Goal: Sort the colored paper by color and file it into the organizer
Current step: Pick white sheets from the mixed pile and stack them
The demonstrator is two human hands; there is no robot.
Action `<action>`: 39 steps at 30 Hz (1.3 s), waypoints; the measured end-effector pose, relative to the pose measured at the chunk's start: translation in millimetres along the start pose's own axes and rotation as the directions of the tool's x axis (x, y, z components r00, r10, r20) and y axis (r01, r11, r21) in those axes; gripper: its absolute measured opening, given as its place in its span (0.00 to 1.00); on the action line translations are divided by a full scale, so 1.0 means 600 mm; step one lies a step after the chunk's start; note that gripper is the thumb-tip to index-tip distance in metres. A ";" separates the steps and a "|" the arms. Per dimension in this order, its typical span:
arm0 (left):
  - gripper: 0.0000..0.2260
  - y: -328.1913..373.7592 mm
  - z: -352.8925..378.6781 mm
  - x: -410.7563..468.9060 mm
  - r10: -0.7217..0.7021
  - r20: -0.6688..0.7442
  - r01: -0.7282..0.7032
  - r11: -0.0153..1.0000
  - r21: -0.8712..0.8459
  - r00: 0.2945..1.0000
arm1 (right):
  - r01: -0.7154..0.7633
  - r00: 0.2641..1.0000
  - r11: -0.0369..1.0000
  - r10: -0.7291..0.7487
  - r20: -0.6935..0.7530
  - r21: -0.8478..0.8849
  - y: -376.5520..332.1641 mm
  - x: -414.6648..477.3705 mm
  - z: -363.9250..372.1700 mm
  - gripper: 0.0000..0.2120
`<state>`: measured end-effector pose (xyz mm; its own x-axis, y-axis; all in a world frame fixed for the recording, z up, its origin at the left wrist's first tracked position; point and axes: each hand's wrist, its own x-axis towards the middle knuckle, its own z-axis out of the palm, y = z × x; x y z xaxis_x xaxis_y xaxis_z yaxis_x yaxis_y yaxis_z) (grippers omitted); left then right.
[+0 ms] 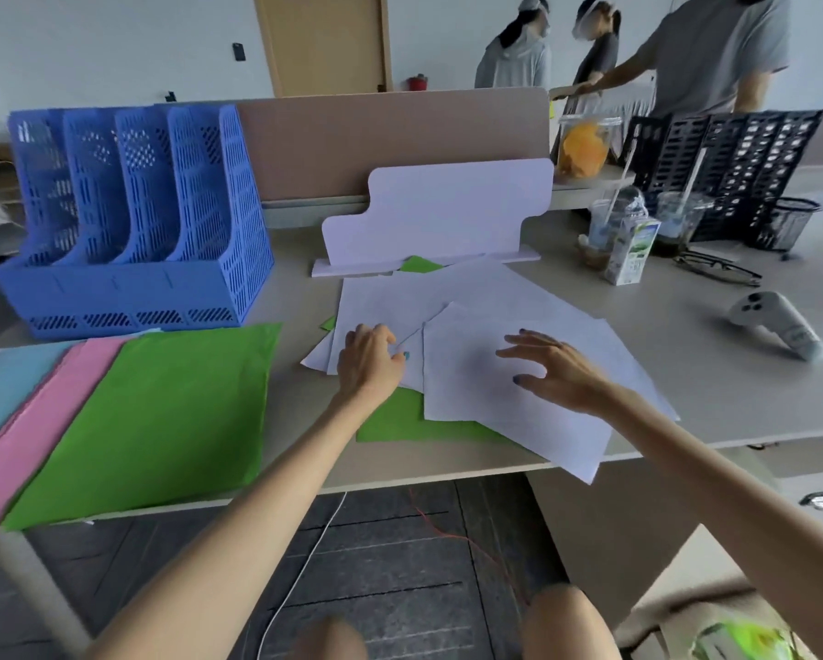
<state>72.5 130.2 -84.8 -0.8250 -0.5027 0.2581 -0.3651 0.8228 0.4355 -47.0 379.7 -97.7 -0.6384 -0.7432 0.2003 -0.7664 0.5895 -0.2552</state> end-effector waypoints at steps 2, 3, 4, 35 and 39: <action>0.18 0.005 0.008 0.007 -0.088 0.066 0.087 0.996 0.010 0.994 | 0.050 0.998 0.998 -0.049 0.039 -0.026 0.009 0.003 0.002 0.21; 0.20 0.005 0.012 0.012 -0.131 0.098 0.131 0.991 0.005 0.987 | 0.061 0.996 0.998 -0.059 0.070 -0.028 0.013 0.003 0.001 0.21; 0.21 0.009 0.012 0.017 -0.167 0.119 0.169 0.986 -0.002 0.979 | 0.062 0.993 0.998 -0.059 0.105 -0.026 0.018 0.004 0.000 0.22; 0.10 0.030 -0.031 0.041 -0.255 0.143 0.284 0.699 -0.656 0.956 | -0.328 0.918 0.873 0.384 -0.096 0.360 0.009 0.091 -0.015 0.33; 0.16 0.018 -0.043 0.060 -0.295 0.135 0.298 0.625 -0.721 0.946 | -0.361 0.851 0.605 0.525 -0.015 0.709 0.026 0.100 -0.026 0.23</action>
<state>50.2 114.2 -48.6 -0.7311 -0.6823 -0.0003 -0.1626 0.1737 0.9713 -98.4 349.2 -75.0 -0.9465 -0.3186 0.0509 -0.1831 0.4005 -0.8978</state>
